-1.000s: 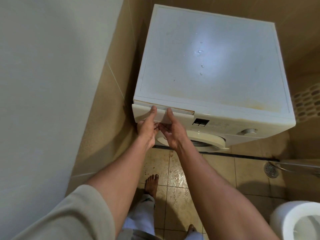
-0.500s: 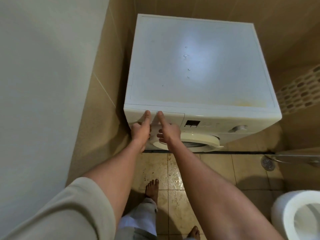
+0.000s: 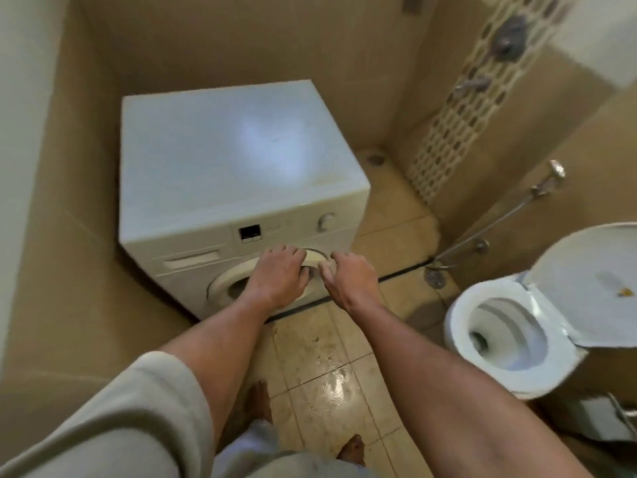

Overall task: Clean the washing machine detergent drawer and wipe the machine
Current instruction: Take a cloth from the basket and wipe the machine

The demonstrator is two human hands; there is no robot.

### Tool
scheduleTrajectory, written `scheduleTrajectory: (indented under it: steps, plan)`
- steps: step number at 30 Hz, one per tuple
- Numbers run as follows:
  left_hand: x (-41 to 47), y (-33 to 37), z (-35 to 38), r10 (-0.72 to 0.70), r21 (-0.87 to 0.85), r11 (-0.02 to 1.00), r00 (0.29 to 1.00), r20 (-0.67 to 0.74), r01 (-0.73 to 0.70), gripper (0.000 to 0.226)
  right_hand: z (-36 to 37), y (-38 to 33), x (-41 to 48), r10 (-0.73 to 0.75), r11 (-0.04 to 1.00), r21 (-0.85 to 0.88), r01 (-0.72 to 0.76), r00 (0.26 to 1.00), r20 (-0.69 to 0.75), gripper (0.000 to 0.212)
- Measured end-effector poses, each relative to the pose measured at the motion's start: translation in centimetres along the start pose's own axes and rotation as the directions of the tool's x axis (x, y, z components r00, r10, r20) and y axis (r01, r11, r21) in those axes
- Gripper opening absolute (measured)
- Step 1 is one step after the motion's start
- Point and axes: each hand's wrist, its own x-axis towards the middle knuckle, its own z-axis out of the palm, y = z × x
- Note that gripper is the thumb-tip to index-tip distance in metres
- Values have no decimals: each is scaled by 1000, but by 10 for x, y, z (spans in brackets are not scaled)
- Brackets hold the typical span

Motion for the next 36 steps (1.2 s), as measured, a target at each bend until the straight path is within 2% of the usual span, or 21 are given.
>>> scheduleTrajectory:
  steps: [3, 6, 10, 16, 22, 27, 31, 36]
  plan:
    - [27, 75, -19, 150, 79, 986, 986, -72, -145, 38, -53, 68, -17, 38, 997, -64, -46, 992, -119, 42]
    - [53, 159, -48, 309, 114, 949, 936, -171, -293, 41, -118, 137, -38, 89, 985, -121, -125, 961, -262, 44]
    - [80, 258, -97, 471, 108, 880, 826, -310, -462, 38, -208, 206, -64, 126, 963, -166, -213, 897, -423, 44]
    - [118, 383, -185, 624, 205, 770, 647, -438, -604, 41, -339, 274, -86, 118, 921, -235, -310, 798, -591, 45]
    - [161, 473, -270, 709, 279, 667, 473, -522, -691, 46, -447, 323, -97, 95, 866, -290, -407, 704, -704, 51]
    - [212, 524, -328, 735, 353, 610, 342, -585, -709, 45, -523, 360, -97, 88, 785, -356, -506, 662, -745, 51]
    - [270, 555, -371, 741, 402, 585, 264, -617, -705, 46, -577, 389, -74, 77, 699, -410, -586, 632, -772, 52]
    - [364, 588, -420, 754, 415, 553, 222, -619, -722, 49, -641, 418, -25, 98, 648, -404, -646, 596, -797, 48]
